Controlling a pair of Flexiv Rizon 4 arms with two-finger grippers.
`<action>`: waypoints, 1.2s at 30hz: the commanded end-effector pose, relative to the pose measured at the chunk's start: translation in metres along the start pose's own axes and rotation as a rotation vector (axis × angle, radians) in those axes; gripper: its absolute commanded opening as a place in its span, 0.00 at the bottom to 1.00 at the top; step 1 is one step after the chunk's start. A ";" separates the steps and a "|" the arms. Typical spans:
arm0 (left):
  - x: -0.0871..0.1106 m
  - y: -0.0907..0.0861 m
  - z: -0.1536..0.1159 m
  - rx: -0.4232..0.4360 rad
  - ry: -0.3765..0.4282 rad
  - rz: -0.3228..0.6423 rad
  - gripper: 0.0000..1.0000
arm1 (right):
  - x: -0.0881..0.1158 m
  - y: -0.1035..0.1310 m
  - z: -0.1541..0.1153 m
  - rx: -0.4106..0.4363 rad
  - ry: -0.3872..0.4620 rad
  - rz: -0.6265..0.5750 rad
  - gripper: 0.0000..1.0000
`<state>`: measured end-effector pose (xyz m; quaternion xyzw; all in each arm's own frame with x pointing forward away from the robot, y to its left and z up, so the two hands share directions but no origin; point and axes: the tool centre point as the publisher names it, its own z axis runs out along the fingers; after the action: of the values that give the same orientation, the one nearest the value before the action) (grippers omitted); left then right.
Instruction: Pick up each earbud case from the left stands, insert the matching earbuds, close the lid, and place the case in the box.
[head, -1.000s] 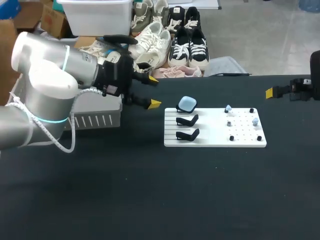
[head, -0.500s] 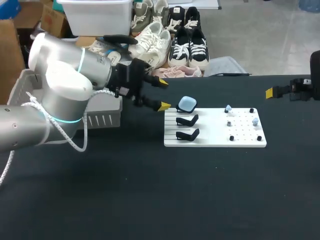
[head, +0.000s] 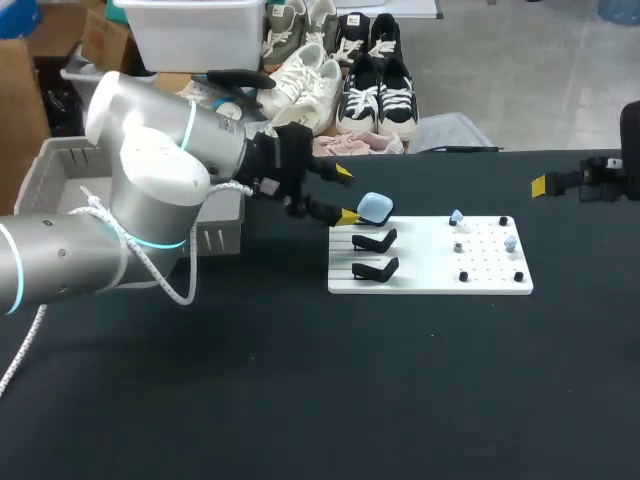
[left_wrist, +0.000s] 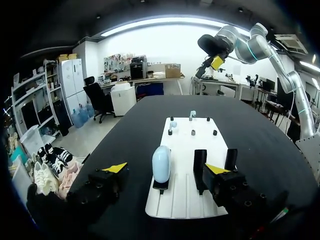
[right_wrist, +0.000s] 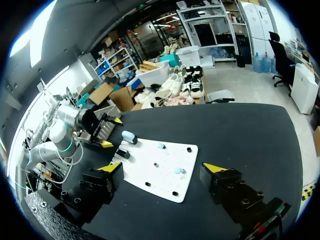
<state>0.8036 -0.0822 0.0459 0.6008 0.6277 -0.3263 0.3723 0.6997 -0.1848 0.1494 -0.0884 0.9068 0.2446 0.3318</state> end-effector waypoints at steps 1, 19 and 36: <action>0.000 0.007 0.008 0.019 0.012 -0.011 1.00 | 0.000 -0.001 0.000 -0.002 0.002 -0.001 1.00; 0.007 0.013 0.032 0.015 0.037 -0.044 0.98 | 0.000 -0.001 0.000 -0.002 0.002 -0.001 1.00; 0.010 0.014 0.038 0.007 0.053 -0.043 0.95 | 0.000 -0.001 0.000 -0.002 0.002 -0.001 1.00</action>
<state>0.8177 -0.1063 0.0187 0.5959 0.6482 -0.3213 0.3486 0.6997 -0.1848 0.1494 -0.0884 0.9068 0.2446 0.3318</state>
